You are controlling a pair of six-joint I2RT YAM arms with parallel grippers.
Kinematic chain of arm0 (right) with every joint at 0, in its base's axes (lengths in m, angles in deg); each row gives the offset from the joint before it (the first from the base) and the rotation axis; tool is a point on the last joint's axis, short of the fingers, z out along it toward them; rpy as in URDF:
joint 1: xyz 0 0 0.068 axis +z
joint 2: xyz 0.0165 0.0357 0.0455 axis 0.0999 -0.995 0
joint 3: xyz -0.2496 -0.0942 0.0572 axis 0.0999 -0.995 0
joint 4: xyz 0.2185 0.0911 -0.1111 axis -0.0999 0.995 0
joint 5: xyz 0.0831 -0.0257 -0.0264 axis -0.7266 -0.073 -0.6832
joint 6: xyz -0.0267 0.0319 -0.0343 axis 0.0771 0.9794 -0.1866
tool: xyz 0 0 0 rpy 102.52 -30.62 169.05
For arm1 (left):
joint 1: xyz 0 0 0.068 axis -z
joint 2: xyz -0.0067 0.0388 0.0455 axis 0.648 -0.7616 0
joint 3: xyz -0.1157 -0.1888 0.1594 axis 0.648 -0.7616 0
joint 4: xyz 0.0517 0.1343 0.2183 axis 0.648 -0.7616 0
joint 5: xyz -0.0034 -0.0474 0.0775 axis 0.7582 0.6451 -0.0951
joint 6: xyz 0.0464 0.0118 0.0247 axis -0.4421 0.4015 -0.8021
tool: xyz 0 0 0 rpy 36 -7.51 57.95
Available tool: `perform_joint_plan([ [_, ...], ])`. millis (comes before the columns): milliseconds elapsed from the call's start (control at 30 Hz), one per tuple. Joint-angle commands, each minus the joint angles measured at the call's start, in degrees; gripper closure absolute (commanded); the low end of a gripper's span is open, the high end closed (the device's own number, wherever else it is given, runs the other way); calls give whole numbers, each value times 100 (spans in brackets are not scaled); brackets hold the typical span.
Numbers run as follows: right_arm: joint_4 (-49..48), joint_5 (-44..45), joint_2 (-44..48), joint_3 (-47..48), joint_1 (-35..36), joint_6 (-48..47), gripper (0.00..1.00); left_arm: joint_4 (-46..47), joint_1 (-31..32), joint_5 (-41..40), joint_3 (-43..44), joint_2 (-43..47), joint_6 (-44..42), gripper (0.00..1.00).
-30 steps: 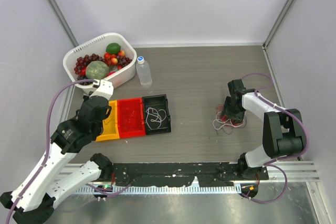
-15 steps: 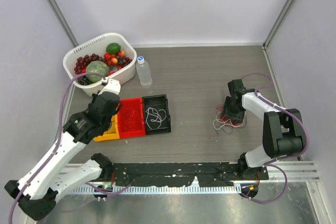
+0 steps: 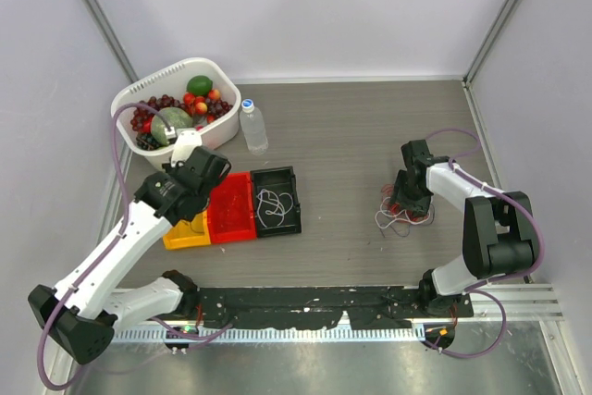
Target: Untangle the cables
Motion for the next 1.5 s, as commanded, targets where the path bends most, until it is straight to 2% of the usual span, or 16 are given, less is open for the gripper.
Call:
perform_joint_plan([
  [0,-276,-393,-205,-86,58,10,44,-601,-119,-294,137,189,1587,100],
  [133,-293,-402,-231,-86,58,10,44,-839,-234,-243,-47,470,2273,100],
  [400,-285,-411,-196,-95,58,19,44,108,-602,407,-838,603,2547,100],
  [867,-285,-385,-152,-104,75,1,44,2288,-2245,2094,-1875,-310,1229,100],
  [967,-293,-402,-188,-86,75,10,44,2430,-2589,2411,-1946,-635,1246,100],
  [1133,-276,-446,-170,-86,136,-34,44,2150,-2633,2535,-1727,-743,1396,100],
  [1267,-293,-499,-126,-77,207,-95,44,1684,-2633,2658,-1551,-339,1554,48],
  [1333,-293,-499,-117,-69,216,-104,43,1482,-2633,2772,-1419,-32,1589,37],
  [1467,-302,-710,-152,-69,242,-131,43,1173,-2633,3061,-1024,426,1528,28],
])
